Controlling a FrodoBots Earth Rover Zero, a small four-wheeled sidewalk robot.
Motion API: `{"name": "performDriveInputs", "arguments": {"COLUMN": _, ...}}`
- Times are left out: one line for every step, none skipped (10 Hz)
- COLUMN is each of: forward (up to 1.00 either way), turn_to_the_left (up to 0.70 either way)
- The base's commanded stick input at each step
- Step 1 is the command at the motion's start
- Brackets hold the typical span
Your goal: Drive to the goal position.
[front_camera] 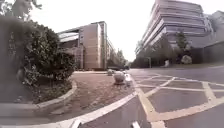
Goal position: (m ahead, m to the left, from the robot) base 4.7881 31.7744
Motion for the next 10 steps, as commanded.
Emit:
{"name": "performDriveInputs", "arguments": {"forward": 0.70, "turn_to_the_left": 0.14}}
{"name": "performDriveInputs", "arguments": {"forward": 0.70, "turn_to_the_left": 0.10}}
{"name": "performDriveInputs", "arguments": {"forward": 0.70, "turn_to_the_left": 0.00}}
{"name": "performDriveInputs", "arguments": {"forward": 0.70, "turn_to_the_left": 0.00}}
{"name": "performDriveInputs", "arguments": {"forward": 0.70, "turn_to_the_left": 0.00}}
{"name": "performDriveInputs", "arguments": {"forward": 0.70, "turn_to_the_left": 0.00}}
{"name": "performDriveInputs", "arguments": {"forward": 0.70, "turn_to_the_left": 0.00}}
{"name": "performDriveInputs", "arguments": {"forward": 0.70, "turn_to_the_left": 0.00}}
{"name": "performDriveInputs", "arguments": {"forward": 0.70, "turn_to_the_left": 0.00}}
{"name": "performDriveInputs", "arguments": {"forward": 0.70, "turn_to_the_left": 0.00}}
